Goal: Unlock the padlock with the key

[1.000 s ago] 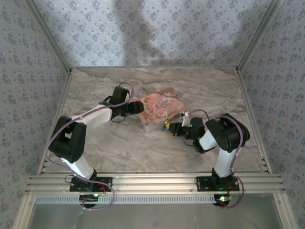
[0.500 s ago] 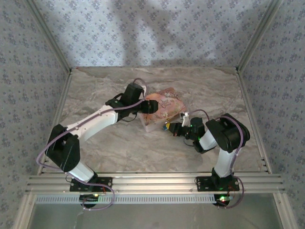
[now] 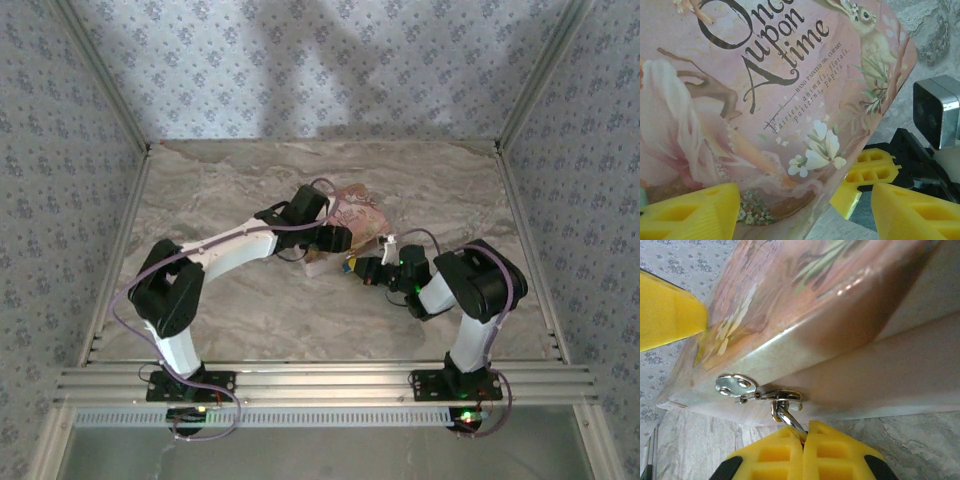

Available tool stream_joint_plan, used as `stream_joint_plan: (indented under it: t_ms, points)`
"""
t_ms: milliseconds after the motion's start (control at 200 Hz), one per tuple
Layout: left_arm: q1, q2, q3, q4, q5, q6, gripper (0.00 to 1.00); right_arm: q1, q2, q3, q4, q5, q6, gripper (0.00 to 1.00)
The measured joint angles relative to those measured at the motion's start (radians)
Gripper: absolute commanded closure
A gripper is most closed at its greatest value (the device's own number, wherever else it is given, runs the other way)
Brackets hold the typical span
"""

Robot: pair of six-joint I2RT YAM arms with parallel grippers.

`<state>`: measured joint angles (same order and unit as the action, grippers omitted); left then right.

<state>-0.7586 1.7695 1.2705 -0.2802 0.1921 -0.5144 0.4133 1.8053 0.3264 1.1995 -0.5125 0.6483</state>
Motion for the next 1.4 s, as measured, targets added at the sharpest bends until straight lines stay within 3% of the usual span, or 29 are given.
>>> stream_joint_plan:
  t_ms: [320,974,1399]
  points:
    - [-0.001,-0.029,-0.087,0.122,0.002,-0.007,0.3,-0.016,-0.02,0.002,-0.033,-0.009,0.011,0.98]
    - [0.017,-0.092,-0.227,0.303,0.029,-0.03,0.3,-0.048,-0.145,0.024,-0.269,-0.053,-0.021,1.0]
    - [0.02,-0.095,-0.234,0.31,0.028,-0.043,0.3,-0.037,-0.088,0.026,-0.183,-0.032,0.0,1.0]
